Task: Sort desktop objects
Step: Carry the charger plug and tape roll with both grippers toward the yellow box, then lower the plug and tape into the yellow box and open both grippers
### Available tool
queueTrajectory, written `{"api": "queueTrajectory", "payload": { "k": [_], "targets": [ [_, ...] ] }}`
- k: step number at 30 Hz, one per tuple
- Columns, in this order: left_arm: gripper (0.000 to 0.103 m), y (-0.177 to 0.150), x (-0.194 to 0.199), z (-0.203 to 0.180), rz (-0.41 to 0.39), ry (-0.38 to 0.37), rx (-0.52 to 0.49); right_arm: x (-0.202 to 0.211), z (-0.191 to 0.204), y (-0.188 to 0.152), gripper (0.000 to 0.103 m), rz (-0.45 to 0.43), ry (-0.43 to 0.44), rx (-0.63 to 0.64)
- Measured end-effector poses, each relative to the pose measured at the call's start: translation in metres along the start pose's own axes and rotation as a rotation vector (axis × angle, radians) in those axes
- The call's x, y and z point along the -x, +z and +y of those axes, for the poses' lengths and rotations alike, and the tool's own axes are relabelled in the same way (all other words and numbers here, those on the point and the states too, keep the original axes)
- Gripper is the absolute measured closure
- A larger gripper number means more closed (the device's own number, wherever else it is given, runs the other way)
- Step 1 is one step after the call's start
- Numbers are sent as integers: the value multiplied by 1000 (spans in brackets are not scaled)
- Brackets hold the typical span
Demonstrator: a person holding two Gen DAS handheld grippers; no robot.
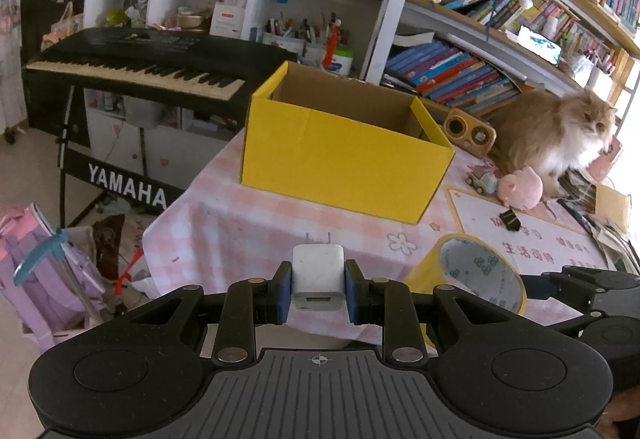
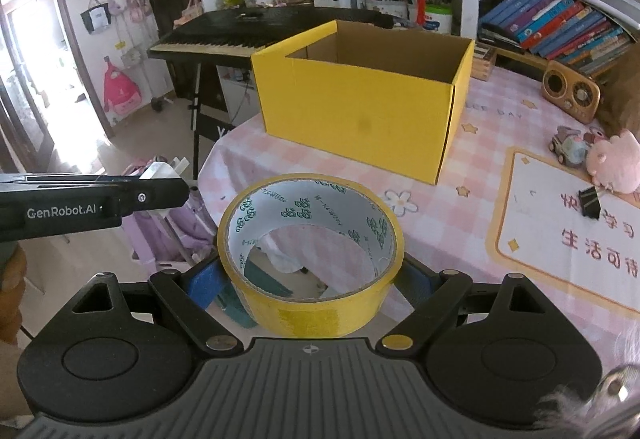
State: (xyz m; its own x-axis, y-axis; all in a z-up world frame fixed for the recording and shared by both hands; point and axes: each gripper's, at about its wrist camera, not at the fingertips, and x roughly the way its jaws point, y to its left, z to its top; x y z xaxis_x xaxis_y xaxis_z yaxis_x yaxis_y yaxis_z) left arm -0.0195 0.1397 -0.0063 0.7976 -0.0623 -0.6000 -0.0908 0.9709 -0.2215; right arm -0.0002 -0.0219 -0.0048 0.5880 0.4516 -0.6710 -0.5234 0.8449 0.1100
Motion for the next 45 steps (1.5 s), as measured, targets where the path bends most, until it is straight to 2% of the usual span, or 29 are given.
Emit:
{"api": "queueTrajectory", "payload": {
  "k": [15, 17, 23, 29, 36, 41, 45],
  "targets": [
    [78, 37, -30, -13, -14, 8, -28, -20, -26, 31, 15, -38, 17, 3],
    [78, 45, -34, -14, -26, 6, -31, -21, -30, 38, 15, -59, 19, 10],
    [78, 78, -45, -17, -74, -15, -1, -10, -53, 73, 15, -207, 51, -27],
    [78, 111, -60, -21, -134, 12, -11, -17, -76, 113, 15, -264, 56, -33],
    [78, 140, -90, -19, -161, 69, -26, -46, -97, 151, 15, -280, 70, 5],
    [78, 155, -119, -12, -126, 104, -32, -78, -110, 173, 15, -276, 61, 50],
    [78, 163, -146, -10, -82, 130, -64, -111, -120, 188, 15, -236, 56, 84]
  ]
}}
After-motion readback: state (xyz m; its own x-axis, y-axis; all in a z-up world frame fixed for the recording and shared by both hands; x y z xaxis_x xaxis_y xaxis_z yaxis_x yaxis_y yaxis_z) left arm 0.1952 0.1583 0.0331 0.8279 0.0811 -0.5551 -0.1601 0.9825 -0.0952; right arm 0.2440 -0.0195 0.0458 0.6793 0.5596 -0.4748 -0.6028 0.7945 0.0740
